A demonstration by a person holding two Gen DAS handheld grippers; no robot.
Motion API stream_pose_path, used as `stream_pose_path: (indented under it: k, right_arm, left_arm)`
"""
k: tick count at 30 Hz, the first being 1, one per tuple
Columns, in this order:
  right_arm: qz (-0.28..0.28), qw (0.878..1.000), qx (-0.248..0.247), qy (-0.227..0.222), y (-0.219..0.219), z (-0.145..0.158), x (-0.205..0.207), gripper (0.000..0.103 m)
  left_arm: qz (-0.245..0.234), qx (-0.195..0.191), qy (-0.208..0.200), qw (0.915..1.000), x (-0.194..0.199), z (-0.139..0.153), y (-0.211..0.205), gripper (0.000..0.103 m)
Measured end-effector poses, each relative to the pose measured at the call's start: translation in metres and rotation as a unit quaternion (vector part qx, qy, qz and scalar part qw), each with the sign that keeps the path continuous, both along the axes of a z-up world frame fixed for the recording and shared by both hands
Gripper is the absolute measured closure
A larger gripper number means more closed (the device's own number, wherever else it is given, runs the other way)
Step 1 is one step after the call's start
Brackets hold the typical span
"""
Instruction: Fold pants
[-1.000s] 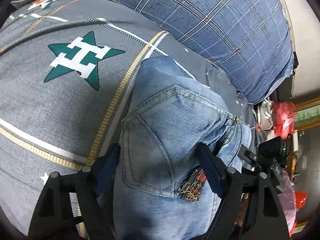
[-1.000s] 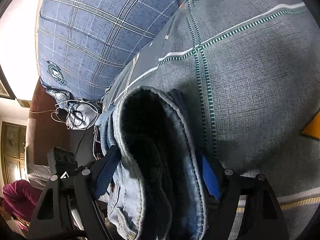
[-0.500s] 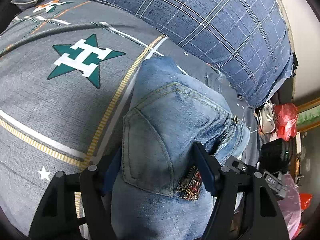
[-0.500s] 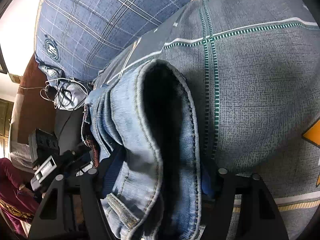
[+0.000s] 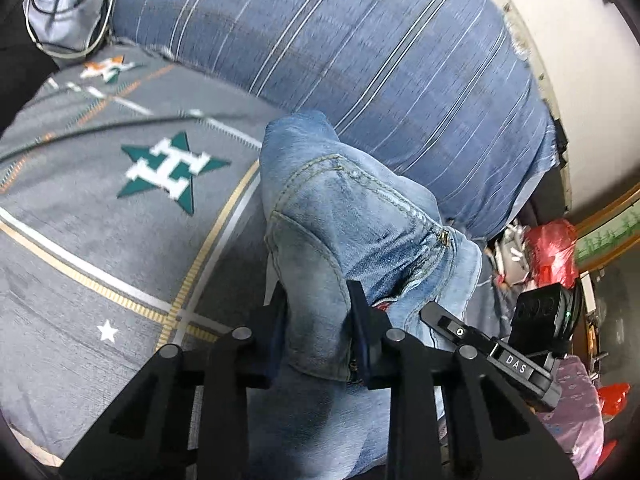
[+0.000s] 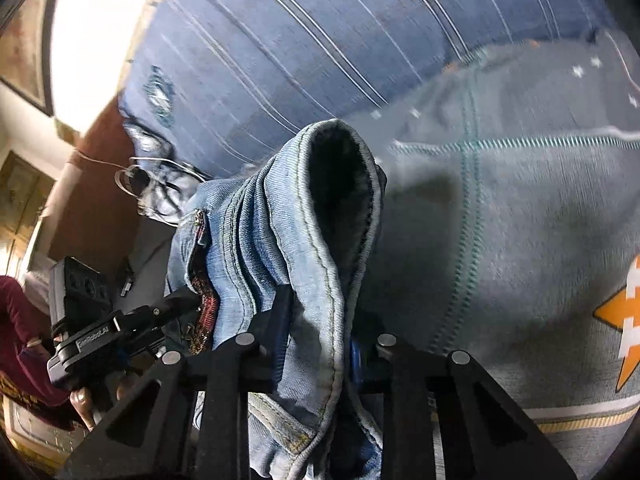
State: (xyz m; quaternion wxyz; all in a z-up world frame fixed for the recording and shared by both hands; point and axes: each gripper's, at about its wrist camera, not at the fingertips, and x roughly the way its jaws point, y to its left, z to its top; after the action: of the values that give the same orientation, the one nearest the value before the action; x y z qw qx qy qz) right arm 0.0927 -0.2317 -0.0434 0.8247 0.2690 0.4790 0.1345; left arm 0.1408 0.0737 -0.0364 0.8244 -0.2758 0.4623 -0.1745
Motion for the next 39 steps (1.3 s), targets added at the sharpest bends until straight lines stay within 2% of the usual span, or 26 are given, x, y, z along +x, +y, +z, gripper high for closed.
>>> stream_pose_path:
  k: [6, 13, 16, 20, 26, 27, 28, 29, 31, 32, 34, 36, 37, 39]
  right_arm:
    - [0.014, 0.999, -0.007, -0.038, 0.013, 0.034, 0.015, 0.079]
    - [0.014, 0.999, -0.001, -0.047, 0.021, 0.053, 0.065, 0.079]
    - [0.005, 0.999, 0.0, -0.047, 0.018, 0.042, 0.078, 0.079]
    - [-0.015, 1.0, -0.002, -0.02, 0.012, 0.015, 0.098, 0.08]
    - [-0.017, 1.0, 0.003, 0.013, 0.007, -0.015, 0.109, 0.079]
    - [-0.019, 1.0, 0.004, 0.02, 0.006, -0.021, 0.111, 0.078]
    - [-0.023, 0.999, 0.003, 0.031, 0.006, -0.032, 0.113, 0.072]
    - [-0.024, 0.999, -0.007, 0.038, 0.007, -0.038, 0.114, 0.063]
    - [-0.032, 0.998, -0.028, 0.049, 0.008, -0.045, 0.114, 0.051]
    - [-0.034, 0.998, -0.015, 0.048, 0.007, -0.043, 0.112, 0.051]
    - [-0.041, 0.999, 0.001, 0.028, 0.004, -0.027, 0.102, 0.05]
    - [-0.05, 0.999, -0.003, -0.008, 0.003, -0.007, 0.088, 0.044]
    - [-0.054, 0.998, -0.008, -0.027, 0.003, 0.005, 0.078, 0.041]
    - [-0.054, 0.997, -0.009, -0.046, 0.006, 0.016, 0.064, 0.04]
  left_arm:
    - [0.017, -0.019, -0.021, 0.9995, 0.009, 0.027, 0.013, 0.073]
    - [0.024, -0.007, -0.032, 0.9992, 0.038, 0.05, 0.018, 0.073]
    - [0.025, 0.003, -0.045, 0.9987, 0.053, 0.037, 0.015, 0.073]
    - [0.036, -0.015, 0.015, 0.9991, 0.074, 0.011, 0.014, 0.073]
    - [0.043, 0.01, 0.038, 0.9983, 0.085, -0.006, 0.011, 0.072]
    - [0.046, 0.019, 0.044, 0.9978, 0.087, -0.011, 0.011, 0.07]
    - [0.05, 0.036, 0.049, 0.9969, 0.091, -0.019, 0.01, 0.064]
    - [0.051, 0.059, 0.05, 0.9957, 0.093, -0.025, 0.008, 0.053]
    - [0.056, 0.107, 0.048, 0.9915, 0.095, -0.035, 0.006, 0.039]
    - [0.058, 0.109, 0.042, 0.9915, 0.092, -0.034, 0.007, 0.039]
    - [0.068, 0.108, 0.014, 0.9917, 0.078, -0.021, 0.011, 0.038]
    - [0.075, 0.103, -0.029, 0.9914, 0.057, -0.005, 0.013, 0.025]
    - [0.083, 0.11, -0.054, 0.989, 0.042, 0.002, 0.013, 0.019]
    - [0.1, 0.131, -0.09, 0.9822, 0.02, 0.007, 0.009, 0.019]
